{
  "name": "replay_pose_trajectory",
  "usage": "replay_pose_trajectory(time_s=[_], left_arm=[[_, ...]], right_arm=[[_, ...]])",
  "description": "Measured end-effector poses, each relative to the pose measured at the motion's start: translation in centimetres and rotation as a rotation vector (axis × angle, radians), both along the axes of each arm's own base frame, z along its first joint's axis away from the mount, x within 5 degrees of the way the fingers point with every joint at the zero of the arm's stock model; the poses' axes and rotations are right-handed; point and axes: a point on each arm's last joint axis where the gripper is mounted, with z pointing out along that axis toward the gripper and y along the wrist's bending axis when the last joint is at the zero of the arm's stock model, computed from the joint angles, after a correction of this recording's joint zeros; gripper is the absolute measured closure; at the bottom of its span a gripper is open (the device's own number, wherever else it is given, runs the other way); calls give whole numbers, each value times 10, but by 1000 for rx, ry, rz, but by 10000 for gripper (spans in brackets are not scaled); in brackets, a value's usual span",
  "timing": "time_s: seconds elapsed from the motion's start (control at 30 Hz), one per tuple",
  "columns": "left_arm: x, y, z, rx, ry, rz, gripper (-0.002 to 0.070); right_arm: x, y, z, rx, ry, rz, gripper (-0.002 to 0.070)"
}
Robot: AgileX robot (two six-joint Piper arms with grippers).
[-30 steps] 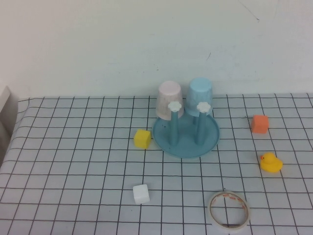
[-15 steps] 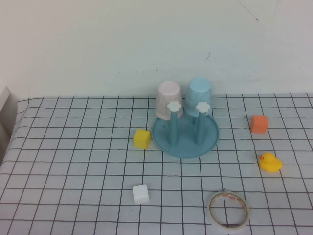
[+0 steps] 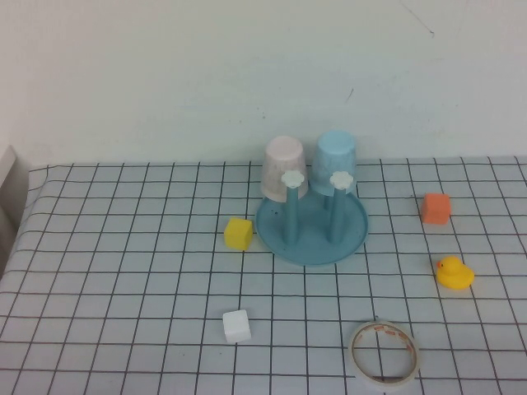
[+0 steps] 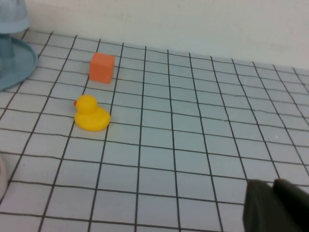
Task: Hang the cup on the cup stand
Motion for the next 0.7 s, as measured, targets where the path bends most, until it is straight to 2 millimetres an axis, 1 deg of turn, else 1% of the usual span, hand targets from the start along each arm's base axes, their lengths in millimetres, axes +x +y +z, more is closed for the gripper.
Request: replay_pose_trajectory(time_s=[0.13, 0.7], left_arm=[[0, 0, 0, 0, 0, 0, 676], [0, 0, 0, 0, 0, 0, 676]], right_arm=[[0, 0, 0, 32, -2, -11, 646], [0, 0, 0, 41, 0, -14, 647]])
